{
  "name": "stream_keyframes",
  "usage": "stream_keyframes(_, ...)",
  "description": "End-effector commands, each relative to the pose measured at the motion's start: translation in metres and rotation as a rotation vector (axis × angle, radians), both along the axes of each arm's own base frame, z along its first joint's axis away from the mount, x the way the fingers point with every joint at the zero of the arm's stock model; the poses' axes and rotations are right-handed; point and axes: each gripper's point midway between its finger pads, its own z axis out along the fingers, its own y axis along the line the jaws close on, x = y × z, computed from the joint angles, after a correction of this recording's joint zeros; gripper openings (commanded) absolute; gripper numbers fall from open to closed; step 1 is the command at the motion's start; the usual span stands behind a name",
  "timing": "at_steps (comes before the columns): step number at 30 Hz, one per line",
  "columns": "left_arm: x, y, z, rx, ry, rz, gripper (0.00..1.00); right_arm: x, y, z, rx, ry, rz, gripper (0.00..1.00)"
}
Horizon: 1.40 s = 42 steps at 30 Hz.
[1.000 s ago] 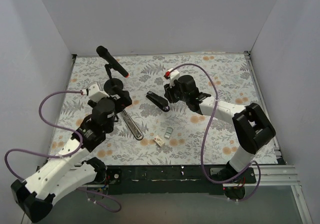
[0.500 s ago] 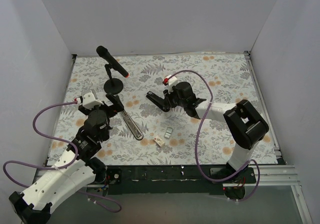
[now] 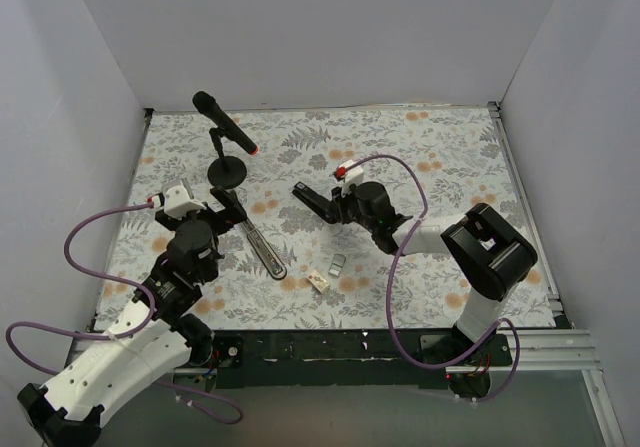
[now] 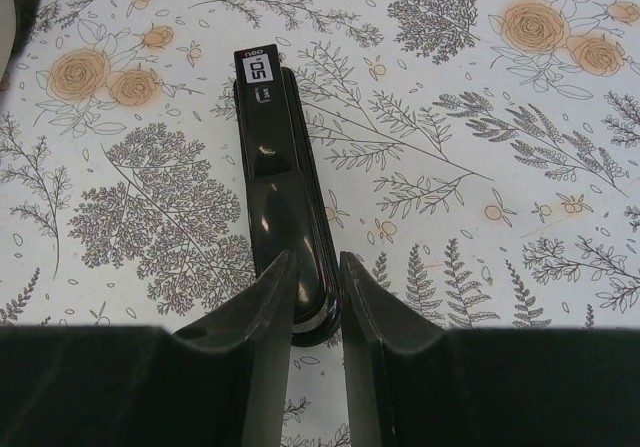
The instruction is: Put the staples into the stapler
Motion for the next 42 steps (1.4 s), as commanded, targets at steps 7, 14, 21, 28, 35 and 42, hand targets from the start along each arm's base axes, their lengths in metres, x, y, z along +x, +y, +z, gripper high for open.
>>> stream_keyframes(7,-0.002,0.008,0.0,0.005,-0.005,0.031,0.98,-0.032,-0.02,-0.017,-0.273,0.222,0.027,0.36)
stream_keyframes(14,-0.004,0.01,0.002,0.0,-0.012,0.037,0.98,-0.004,0.012,0.043,-0.294,0.23,0.072,0.56)
stream_keyframes(21,-0.004,0.008,0.002,-0.005,-0.013,0.026,0.98,-0.011,0.025,0.02,-0.351,0.329,0.17,0.6)
stream_keyframes(28,-0.004,0.006,0.002,-0.009,-0.011,0.014,0.98,-0.001,0.025,-0.009,-0.42,0.363,0.152,0.55)
stream_keyframes(35,-0.004,0.006,0.0,-0.007,-0.007,0.012,0.98,0.014,0.0,0.007,-0.392,0.326,0.072,0.16)
stream_keyframes(42,-0.004,0.004,0.0,-0.007,-0.004,0.003,0.98,0.022,-0.088,0.009,-0.388,0.354,-0.133,0.12)
